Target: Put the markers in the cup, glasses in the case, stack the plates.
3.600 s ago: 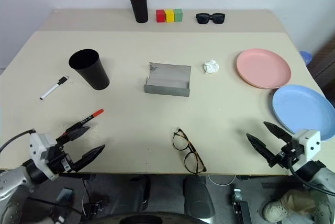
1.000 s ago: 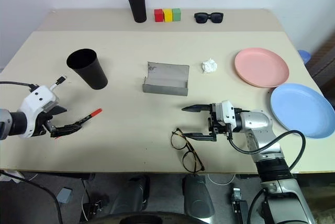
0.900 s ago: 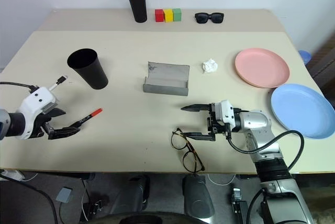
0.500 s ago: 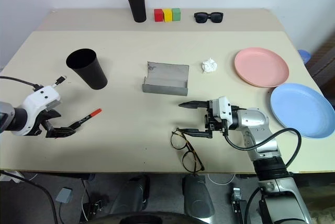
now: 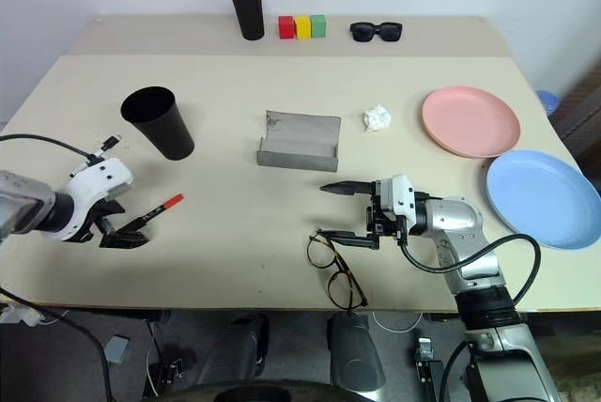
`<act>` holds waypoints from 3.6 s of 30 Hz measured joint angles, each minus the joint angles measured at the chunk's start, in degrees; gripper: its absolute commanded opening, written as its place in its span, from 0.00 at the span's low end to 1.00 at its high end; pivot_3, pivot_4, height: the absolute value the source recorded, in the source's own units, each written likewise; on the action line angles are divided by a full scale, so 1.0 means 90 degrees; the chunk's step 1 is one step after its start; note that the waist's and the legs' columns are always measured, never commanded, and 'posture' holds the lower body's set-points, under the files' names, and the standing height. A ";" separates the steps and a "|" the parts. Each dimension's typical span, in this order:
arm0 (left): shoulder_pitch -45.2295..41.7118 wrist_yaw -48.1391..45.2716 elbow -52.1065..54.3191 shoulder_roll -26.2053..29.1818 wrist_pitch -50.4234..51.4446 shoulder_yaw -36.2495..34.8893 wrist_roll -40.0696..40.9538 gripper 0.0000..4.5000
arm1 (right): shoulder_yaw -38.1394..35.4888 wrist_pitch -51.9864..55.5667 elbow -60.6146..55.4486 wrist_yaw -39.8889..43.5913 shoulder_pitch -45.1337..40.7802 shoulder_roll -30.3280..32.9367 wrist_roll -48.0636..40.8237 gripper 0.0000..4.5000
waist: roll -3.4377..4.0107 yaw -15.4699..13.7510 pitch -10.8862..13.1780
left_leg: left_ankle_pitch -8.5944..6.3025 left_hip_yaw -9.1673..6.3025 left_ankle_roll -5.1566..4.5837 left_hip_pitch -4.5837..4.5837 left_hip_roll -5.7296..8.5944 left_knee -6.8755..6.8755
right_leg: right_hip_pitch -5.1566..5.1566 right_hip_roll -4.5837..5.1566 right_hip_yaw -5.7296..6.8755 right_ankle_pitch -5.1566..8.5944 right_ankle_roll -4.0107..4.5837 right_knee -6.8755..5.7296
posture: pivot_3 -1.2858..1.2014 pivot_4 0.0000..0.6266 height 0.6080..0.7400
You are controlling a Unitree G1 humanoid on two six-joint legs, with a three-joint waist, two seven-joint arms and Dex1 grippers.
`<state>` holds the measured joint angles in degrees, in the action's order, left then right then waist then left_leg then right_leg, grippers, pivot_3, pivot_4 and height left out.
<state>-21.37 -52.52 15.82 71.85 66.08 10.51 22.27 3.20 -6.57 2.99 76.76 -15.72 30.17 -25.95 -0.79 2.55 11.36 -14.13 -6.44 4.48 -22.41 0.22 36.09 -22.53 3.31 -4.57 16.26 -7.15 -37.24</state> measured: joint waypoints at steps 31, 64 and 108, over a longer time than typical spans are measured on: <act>0.0247 0.1063 0.0691 -0.3237 -0.2161 -0.1915 0.0331 0.01 | -0.0064 -0.0217 0.0685 -0.0413 -0.0315 -0.0127 0.0102 0.84 | -0.0012 -0.0029 -0.0001 | 0.0005 -0.0005 0.0007 -0.0002 0.0001 0.0016 | 0.0006 0.0012 0.0006 -0.0007 -0.0005 -0.0005 | 0.52 0.24 1.00; -0.0637 0.3883 -0.0984 -0.4945 -0.4903 -0.3516 -0.0187 0.01 | -0.0646 -0.0554 0.2074 -0.0772 -0.1316 -0.0993 -0.0015 0.84 | -0.0010 -0.0001 -0.0002 | 0.0017 -0.0012 0.0028 0.0001 0.0005 0.0008 | 0.0002 0.0009 0.0006 -0.0017 -0.0015 -0.0012 | 0.52 0.24 1.00; -0.0467 0.4486 -0.1123 -0.4448 -0.4891 -0.4505 0.0315 1.00 | -0.0679 -0.0552 0.2066 -0.0864 -0.1424 -0.1028 -0.0009 0.84 | -0.0011 0.0031 -0.0002 | 0.0017 -0.0014 0.0028 0.0001 0.0004 0.0003 | -0.0001 0.0005 0.0006 -0.0017 -0.0015 -0.0013 | 0.52 0.24 1.00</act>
<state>-25.57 -12.15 5.71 31.81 22.06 -30.04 25.10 -2.91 -11.54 21.58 68.99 -28.54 20.92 -26.03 -0.88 2.83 11.34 -13.98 -6.57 4.73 -22.40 0.25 36.12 -22.54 3.35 -4.52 16.10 -7.29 -37.36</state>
